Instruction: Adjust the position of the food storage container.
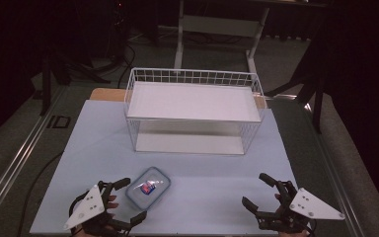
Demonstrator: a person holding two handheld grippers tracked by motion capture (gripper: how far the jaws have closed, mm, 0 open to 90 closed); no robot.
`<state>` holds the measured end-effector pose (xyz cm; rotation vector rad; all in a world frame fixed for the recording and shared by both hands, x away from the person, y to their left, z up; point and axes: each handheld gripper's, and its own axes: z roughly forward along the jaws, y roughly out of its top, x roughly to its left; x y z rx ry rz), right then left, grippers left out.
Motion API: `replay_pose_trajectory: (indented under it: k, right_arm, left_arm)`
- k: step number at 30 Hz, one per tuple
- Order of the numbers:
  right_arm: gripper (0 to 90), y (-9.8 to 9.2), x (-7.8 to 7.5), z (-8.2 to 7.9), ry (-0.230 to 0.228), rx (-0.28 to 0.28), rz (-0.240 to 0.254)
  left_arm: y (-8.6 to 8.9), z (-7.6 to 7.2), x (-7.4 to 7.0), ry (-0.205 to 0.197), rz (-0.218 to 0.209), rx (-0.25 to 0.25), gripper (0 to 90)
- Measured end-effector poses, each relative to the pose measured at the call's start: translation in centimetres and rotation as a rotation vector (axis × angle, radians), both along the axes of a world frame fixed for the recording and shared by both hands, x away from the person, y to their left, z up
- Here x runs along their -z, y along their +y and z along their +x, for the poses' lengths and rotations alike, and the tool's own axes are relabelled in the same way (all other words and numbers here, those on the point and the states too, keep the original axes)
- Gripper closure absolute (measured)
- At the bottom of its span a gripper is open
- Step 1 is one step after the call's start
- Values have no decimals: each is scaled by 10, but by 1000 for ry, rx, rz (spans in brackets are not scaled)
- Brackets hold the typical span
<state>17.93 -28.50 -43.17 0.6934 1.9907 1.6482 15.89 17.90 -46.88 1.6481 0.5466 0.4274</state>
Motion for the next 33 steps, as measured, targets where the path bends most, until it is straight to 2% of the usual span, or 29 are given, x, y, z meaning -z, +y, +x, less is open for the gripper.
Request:
replay_pose_trajectory:
  k: [5,7,8,13,15,16,17,18,21,22,23,24,25,26,27,28,29,31,32,33]
  right_arm:
    - [138,0,1,0,7,14,7]
    - [138,-1,0,0,4,19,13]
    - [137,-2,0,-1,-3,25,16]
    - [134,1,2,-1,-2,40,8]
    - [133,3,2,-2,1,37,1]
    - [133,4,3,-2,1,36,-5]
    - [133,5,3,-2,-1,35,-6]
    - [132,7,4,-2,-3,31,-10]
    - [132,8,4,-2,-2,28,-11]
    - [132,9,4,-2,-4,27,-10]
    - [132,9,4,-2,-5,26,-8]
    - [131,9,3,-2,-5,26,-8]
    - [131,10,3,-2,-6,29,-10]
    - [131,10,4,-2,-9,31,-12]
    - [131,10,4,-2,-8,35,-14]
    - [132,10,4,-2,-8,35,-15]
    - [131,10,4,-2,-7,33,-16]
    - [131,11,5,-2,-5,33,-17]
    - [131,11,5,-1,-3,29,-16]
    - [131,11,5,-1,-3,29,-16]
  left_arm:
    - [-2,-2,-5,-2,0,-13,24]
    - [-2,-2,-6,4,-7,-11,24]
    - [-1,-3,-8,5,-28,-8,24]
    - [1,-2,-14,54,-16,4,24]
    - [3,-4,-17,68,0,-11,24]
    - [5,-6,-18,63,11,-23,24]
    - [8,-6,-19,69,13,9,24]
    - [13,-6,-19,88,28,13,25]
    - [18,-5,-17,108,53,17,25]
    - [23,-3,-15,138,82,12,67]
    - [26,-2,-13,146,97,10,101]
    - [28,-1,-11,163,114,12,176]
    - [28,-1,-11,163,114,12,189]
    - [31,2,-5,204,154,31,256]
    - [31,2,-5,204,154,31,323]
    - [34,5,1,240,202,28,350]
    - [34,5,1,240,202,28,446]
    - [35,8,9,275,236,44,563]
    - [37,14,17,328,277,56,616]
    - [37,14,17,328,277,56,666]
